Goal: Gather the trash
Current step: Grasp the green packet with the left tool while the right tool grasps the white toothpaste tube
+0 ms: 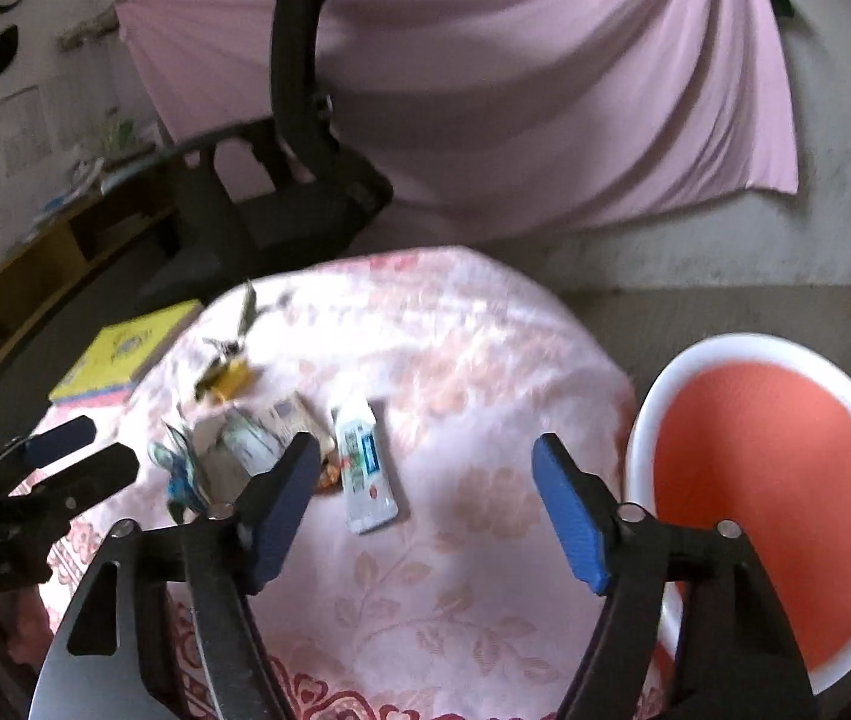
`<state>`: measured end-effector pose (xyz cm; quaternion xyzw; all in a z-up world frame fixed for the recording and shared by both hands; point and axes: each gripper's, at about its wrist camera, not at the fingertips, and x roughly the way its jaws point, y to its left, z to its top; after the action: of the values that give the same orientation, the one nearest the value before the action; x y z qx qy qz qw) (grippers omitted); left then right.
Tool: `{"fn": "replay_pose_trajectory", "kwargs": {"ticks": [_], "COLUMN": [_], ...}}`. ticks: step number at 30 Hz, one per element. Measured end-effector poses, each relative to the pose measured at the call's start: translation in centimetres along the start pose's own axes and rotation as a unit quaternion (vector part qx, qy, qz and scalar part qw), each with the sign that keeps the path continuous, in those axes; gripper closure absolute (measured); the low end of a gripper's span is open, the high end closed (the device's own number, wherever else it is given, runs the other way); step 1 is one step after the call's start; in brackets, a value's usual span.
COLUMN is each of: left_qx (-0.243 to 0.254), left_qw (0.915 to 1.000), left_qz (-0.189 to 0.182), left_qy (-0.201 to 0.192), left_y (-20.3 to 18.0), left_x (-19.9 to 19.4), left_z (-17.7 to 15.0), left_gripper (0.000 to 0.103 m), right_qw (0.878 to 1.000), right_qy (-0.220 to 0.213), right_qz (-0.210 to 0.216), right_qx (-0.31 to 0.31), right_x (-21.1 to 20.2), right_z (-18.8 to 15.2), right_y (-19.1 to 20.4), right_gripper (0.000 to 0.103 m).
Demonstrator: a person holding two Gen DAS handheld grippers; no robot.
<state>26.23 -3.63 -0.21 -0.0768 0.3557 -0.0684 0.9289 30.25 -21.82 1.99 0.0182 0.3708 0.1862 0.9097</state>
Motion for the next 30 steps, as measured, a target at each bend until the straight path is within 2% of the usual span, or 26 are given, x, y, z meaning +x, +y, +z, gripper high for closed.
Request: {"fn": "replay_pose_trajectory", "kwargs": {"ticks": [2,5,8,9,11,15,25,26,27,29,30], "left_qx": [-0.012,-0.02,-0.038,-0.042,-0.049,-0.058,-0.097,-0.098,-0.1,-0.103,-0.105], "left_qw": [0.9996,0.9989,0.9979,0.9976,0.9972,0.9969,0.9943,0.9942,0.9941,0.9938,0.9936], "left_qz": [-0.018,-0.021,-0.023,-0.024,-0.026,-0.025,-0.012,-0.011,-0.011,-0.011,-0.014], "left_qy": [0.017,0.036,0.048,0.048,0.05,0.046,0.042,0.042,0.042,0.041,0.04], "left_y": [-0.3,-0.6,-0.4,-0.3,-0.2,0.3,2.0,2.1,2.2,2.2,2.3], "left_x": [0.8,1.7,2.3,2.4,2.5,1.9,1.2,1.1,1.0,0.9,0.8], "left_z": [0.0,0.2,0.2,0.2,0.2,0.0,-0.3,-0.4,-0.4,-0.5,-0.5], "left_gripper": [0.016,0.029,0.034,0.041,0.048,0.056,0.065,0.066,0.067,0.068,0.068], "right_qw": [1.0,1.0,1.0,1.0,0.999,0.999,0.996,0.995,0.995,0.995,0.994], "right_qy": [0.011,0.02,0.026,0.028,0.031,0.036,0.08,0.081,0.081,0.084,0.084], "right_qz": [0.006,0.01,0.012,0.012,0.014,0.017,0.004,0.001,0.001,0.005,0.005], "right_qx": [-0.001,0.0,0.002,0.002,0.001,-0.009,-0.05,-0.054,-0.056,-0.061,-0.063], "right_x": [0.3,0.5,0.6,0.7,0.7,1.1,3.1,3.2,3.2,3.3,3.4], "right_z": [0.0,-0.1,-0.1,-0.1,-0.1,0.0,-0.2,-0.3,-0.3,-0.4,-0.4], "right_y": [0.0,0.0,-0.1,-0.1,-0.1,0.2,2.3,2.4,2.5,2.6,2.7], "right_gripper": [0.042,0.05,0.051,0.051,0.051,0.051,0.052,0.058,0.071,0.082,0.083]}}
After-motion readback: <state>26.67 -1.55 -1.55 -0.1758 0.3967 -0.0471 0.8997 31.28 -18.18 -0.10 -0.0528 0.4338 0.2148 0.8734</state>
